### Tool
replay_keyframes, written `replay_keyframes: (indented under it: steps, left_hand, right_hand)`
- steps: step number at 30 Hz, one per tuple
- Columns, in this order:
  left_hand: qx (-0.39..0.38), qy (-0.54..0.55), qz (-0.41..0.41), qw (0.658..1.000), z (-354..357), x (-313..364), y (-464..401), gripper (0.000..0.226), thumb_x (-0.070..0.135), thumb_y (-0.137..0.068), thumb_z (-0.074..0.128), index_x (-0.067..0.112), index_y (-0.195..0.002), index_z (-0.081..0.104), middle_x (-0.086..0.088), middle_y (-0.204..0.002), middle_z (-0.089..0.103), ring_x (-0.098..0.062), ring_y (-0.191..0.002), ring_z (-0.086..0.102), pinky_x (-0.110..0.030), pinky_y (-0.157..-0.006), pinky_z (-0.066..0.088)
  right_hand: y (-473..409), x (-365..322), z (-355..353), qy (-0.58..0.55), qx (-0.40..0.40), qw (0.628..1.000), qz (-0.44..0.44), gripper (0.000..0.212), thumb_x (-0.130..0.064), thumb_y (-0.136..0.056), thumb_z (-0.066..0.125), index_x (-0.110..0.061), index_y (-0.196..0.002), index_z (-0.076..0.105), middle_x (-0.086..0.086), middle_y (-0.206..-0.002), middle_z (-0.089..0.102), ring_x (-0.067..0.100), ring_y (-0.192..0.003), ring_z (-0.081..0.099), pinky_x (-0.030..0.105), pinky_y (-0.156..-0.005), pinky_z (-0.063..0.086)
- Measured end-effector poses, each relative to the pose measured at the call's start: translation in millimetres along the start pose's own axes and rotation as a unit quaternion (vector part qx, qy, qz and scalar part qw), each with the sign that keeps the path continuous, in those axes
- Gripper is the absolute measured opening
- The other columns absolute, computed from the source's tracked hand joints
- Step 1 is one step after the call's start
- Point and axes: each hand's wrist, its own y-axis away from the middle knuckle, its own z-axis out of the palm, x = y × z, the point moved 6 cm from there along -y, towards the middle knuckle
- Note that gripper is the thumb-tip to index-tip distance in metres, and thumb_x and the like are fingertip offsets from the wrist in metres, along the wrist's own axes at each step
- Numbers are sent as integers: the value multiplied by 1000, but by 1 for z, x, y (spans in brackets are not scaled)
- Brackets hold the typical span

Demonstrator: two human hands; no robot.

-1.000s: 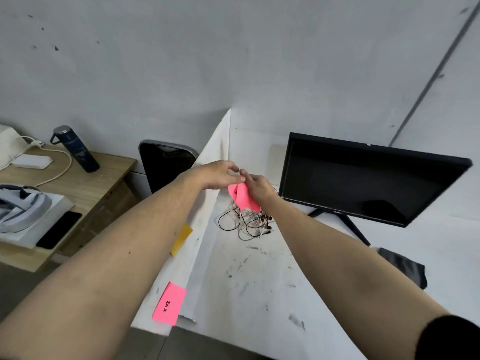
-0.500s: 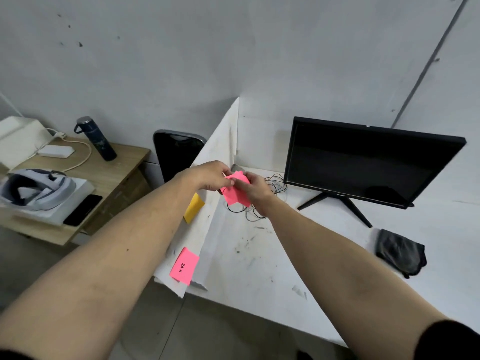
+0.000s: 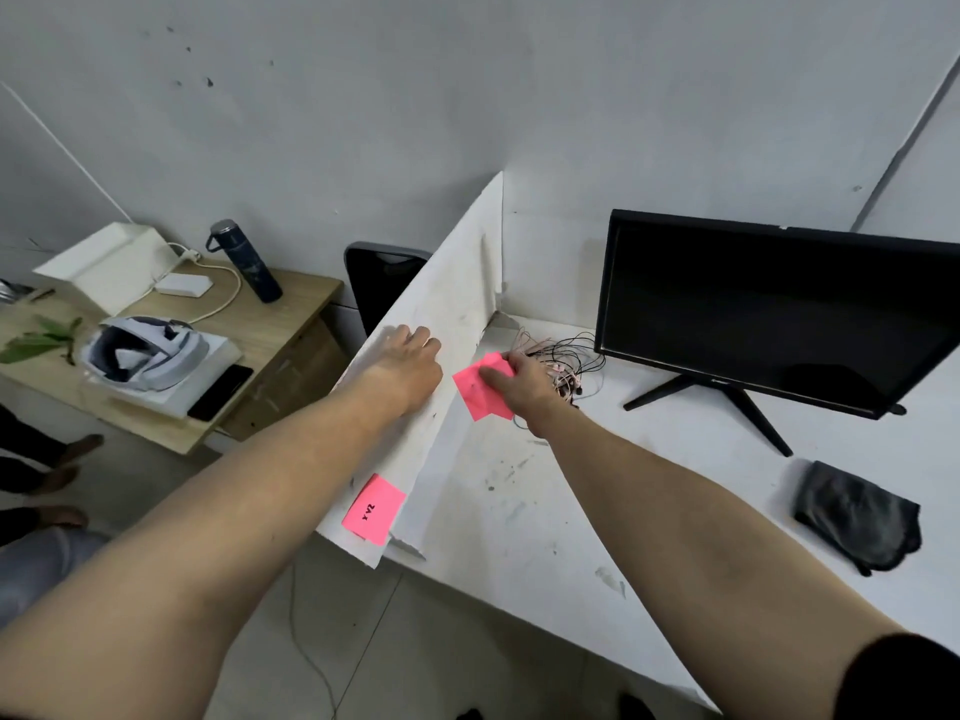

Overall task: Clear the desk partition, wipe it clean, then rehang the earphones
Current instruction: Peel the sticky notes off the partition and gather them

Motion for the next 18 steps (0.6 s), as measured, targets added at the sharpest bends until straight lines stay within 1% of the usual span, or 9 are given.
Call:
replay_keyframes:
  steps: [4,6,8,12,15,18]
  left_hand:
    - [-43,-8,2,999,6,8,-8,30,26,-85,60,20,-114,66,-4,-123,44,-30,-119,33,-46,-99,31]
    - [-51,-10,8,999,9,11,-11,33,27,-84,61,18,-115,66,-5,-123,45,-31,-118,33,-49,-100,31]
    - [-57,-16,12,998,11,13,-13,34,26,-85,60,17,-117,65,-6,-124,46,-32,-118,34,-48,-100,30]
    - [-58,-30,16,998,13,15,-15,39,26,-85,61,16,-123,62,-8,-130,45,-32,-120,33,-48,-101,29]
    - [-64,-38,18,997,11,16,-14,42,28,-86,61,16,-127,60,-9,-136,44,-32,-123,33,-48,-101,27]
    - [-71,-31,12,997,8,15,-14,41,24,-85,61,16,-125,61,-9,-135,46,-33,-123,33,-51,-103,28]
  right_hand:
    - [-3,3,-2,-6,2,1000,9,17,-9,-96,62,-4,-112,63,-2,-81,62,7,-67,57,10,-50,46]
    - [-4,4,-3,-9,7,1000,10,19,-9,-96,62,-3,-113,62,-3,-80,61,6,-66,56,9,-49,45]
    - [-6,4,-4,-11,11,1000,12,20,-10,-96,62,-3,-114,63,-3,-81,61,6,-67,56,8,-50,45]
    - [-11,2,-4,-17,12,1000,14,21,-11,-95,63,-4,-115,63,3,-90,64,7,-70,58,10,-53,47]
    - [-12,1,-4,-26,12,999,15,23,-10,-95,63,-5,-117,62,5,-94,64,12,-74,60,11,-55,48]
    - [-13,0,-2,-30,8,999,17,24,-10,-95,63,-3,-118,62,8,-97,64,14,-75,59,12,-55,48]
